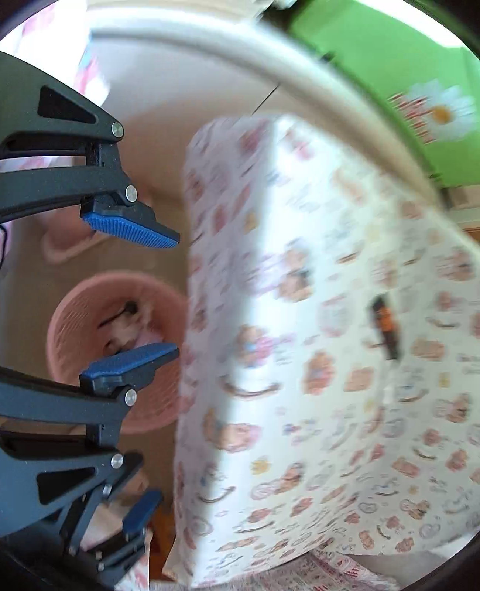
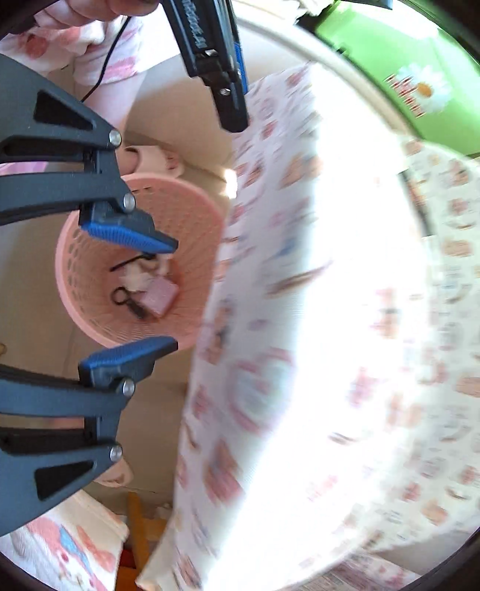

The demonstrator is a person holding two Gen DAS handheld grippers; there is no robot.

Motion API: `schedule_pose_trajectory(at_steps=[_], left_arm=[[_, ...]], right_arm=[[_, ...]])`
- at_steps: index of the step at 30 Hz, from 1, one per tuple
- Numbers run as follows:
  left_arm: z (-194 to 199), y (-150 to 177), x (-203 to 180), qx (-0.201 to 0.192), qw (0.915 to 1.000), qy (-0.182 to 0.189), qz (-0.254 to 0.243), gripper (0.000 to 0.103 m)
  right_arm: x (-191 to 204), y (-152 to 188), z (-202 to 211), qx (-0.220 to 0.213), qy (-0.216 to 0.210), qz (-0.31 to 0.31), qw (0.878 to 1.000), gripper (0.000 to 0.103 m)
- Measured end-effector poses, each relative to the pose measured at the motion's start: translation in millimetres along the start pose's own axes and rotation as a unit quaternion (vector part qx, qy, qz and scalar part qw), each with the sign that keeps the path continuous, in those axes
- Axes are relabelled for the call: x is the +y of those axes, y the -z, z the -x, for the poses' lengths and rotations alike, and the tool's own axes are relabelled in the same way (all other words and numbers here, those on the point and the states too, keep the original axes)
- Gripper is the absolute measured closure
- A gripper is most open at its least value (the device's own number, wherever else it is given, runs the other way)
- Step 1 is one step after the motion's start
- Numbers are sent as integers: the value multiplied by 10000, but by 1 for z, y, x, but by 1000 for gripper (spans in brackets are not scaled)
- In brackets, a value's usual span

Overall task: Collect trash
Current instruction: 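Open both grippers to drop the hair tie and box into the wastebasket, then raise both tools toward the black-orange packet on the seat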

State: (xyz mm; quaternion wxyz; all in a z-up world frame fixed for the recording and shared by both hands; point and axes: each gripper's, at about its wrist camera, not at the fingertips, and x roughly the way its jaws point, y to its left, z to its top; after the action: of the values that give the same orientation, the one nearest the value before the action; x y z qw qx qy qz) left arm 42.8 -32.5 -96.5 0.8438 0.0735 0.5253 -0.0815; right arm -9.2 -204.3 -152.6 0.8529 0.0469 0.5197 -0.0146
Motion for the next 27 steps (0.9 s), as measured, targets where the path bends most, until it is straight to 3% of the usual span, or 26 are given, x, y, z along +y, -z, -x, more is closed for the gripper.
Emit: schedule_pose_trajectory(at_steps=[4,9,15,18,21,25,27], left_arm=[[36,-5,2,-786,9969,27,-18,42],[55,-10,11,-1222,9922,170,178,31],[68,-12,10,-1545,9878,80,182,21],[72,-12,8,-1677,9858,-41,115,14],[72,-12,6,-1723,9850,-76,45,13],[75,-12,6,-1837,9828,-157,76,1],[75,-11,5,-1874,9820,-244,58,1]], right_arm=[[-3,-4,32,-428,-36,-40,9991,44],[-7,-8,56,-790,-86,-169,9967,34],[-11,-13,74,-1163,32,-138,9931,20],[-12,-14,79,-1335,109,-99,9909,19],[-11,-14,88,-1525,99,-103,9882,18],[-7,-14,98,-1742,220,68,9844,17],[-6,-15,98,-1745,268,94,9843,17]])
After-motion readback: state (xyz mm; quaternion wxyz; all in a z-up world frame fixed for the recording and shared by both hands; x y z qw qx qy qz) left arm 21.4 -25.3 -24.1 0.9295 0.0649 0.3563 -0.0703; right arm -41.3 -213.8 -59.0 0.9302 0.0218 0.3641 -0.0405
